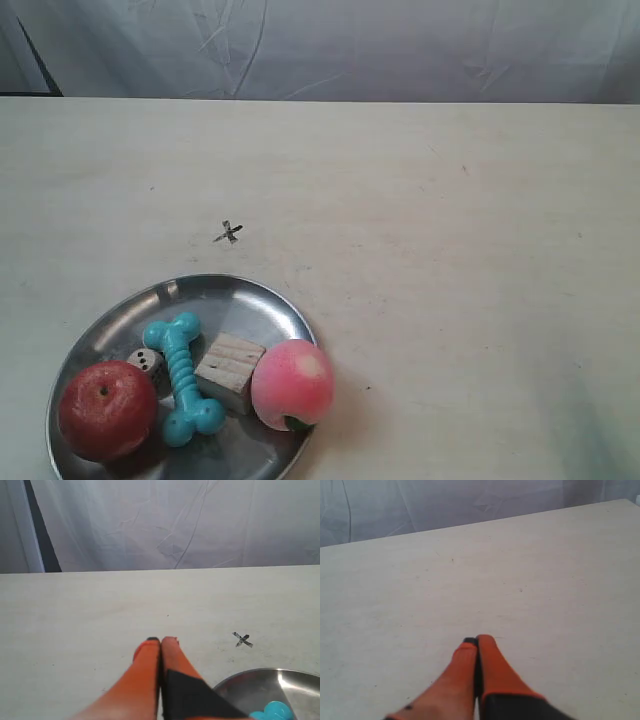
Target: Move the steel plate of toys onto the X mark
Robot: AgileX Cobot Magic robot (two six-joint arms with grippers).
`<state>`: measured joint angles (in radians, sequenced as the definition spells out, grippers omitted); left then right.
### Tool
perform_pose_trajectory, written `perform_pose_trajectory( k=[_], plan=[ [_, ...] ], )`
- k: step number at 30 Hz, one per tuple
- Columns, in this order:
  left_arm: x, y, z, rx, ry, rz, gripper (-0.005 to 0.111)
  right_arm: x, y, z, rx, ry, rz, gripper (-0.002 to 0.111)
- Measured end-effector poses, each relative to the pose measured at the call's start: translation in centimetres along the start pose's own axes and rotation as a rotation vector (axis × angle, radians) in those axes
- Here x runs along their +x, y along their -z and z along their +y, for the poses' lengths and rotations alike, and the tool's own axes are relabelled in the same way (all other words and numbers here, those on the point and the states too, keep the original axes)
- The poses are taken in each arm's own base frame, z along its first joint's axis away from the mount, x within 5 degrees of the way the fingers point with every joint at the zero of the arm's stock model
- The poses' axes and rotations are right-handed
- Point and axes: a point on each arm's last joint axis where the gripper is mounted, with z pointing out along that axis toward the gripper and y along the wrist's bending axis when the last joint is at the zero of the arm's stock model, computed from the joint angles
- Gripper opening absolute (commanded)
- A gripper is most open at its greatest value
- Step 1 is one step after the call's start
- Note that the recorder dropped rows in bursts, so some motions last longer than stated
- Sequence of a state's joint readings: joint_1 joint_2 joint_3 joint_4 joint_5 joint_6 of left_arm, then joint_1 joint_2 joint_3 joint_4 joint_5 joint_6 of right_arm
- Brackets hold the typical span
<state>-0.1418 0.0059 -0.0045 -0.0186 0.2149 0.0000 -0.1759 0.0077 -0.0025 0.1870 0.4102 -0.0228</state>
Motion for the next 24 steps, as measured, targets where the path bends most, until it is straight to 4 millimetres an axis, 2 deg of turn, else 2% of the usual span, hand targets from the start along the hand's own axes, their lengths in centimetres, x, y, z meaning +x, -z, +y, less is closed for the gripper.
perform_pose_trajectory(
  k=[7, 12, 22, 24],
  plan=[
    [-0.4, 0.0, 0.1, -0.010, -0.052, -0.039, 0.000, 0.0, 0.0, -0.1, 0.006, 0.013, 0.000, 0.000],
    [-1.6, 0.1, 0.0, -0.012, -0.093, -0.181, 0.000, -0.2, 0.0, -0.2, 0.021, 0.056, -0.024, 0.000],
    [-3.7, 0.8, -0.1, 0.006, -0.020, -0.423, 0.000, -3.4, 0.7, -0.1, 0.008, -0.002, -0.388, 0.000],
    [-4.1, 1.0, -0.1, 0.020, 0.038, -0.470, 0.000, -3.9, 0.9, -0.1, 0.009, -0.007, -0.447, 0.000]
  ],
)
